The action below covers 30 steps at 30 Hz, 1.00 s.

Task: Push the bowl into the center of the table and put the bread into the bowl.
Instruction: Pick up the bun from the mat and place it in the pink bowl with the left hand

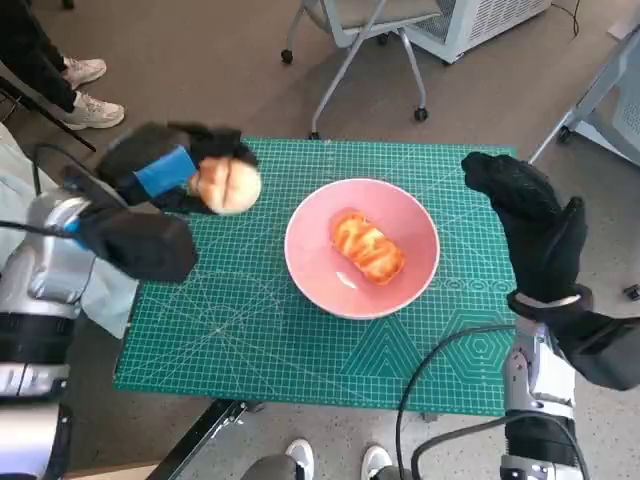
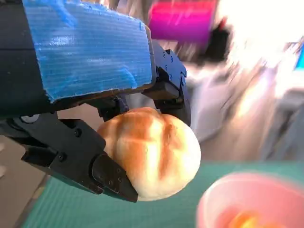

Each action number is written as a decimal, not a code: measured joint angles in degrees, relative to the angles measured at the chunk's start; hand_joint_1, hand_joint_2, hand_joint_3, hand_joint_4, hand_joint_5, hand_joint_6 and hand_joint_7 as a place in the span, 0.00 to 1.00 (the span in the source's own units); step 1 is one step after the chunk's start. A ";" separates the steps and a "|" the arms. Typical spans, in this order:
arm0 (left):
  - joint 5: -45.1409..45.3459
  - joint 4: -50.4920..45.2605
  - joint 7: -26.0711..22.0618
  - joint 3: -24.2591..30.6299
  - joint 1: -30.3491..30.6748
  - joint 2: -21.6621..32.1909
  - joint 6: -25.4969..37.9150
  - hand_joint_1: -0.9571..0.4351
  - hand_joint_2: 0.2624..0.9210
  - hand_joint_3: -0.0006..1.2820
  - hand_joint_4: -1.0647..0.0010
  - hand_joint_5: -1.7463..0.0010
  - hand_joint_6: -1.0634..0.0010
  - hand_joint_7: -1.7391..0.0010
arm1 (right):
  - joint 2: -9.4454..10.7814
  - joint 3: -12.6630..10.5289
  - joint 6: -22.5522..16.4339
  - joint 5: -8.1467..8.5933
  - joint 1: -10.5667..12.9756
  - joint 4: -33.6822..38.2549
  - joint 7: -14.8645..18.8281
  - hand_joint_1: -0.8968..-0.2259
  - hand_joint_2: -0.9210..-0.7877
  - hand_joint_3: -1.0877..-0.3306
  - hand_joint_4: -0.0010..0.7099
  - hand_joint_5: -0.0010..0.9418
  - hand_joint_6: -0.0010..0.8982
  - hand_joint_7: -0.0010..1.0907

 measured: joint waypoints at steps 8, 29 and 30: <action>-0.14 -13.48 2.41 3.19 2.01 -2.60 2.99 0.69 0.94 0.01 0.17 0.46 0.30 0.40 | 0.76 0.03 0.14 0.56 -0.09 0.56 0.27 0.30 0.00 0.38 0.25 0.00 0.01 0.48; -0.08 -9.15 -9.17 -7.63 -1.54 -10.24 3.52 0.69 1.00 0.03 0.29 0.37 0.41 0.34 | 1.39 0.15 0.32 0.80 0.16 0.19 0.78 0.30 0.00 0.38 0.25 0.00 0.00 0.49; -0.06 -8.33 -9.44 -8.07 -1.82 -10.64 3.49 0.69 1.00 0.04 0.29 0.36 0.41 0.34 | 1.38 0.13 0.30 0.78 0.17 0.19 0.78 0.30 0.00 0.38 0.25 0.00 0.00 0.49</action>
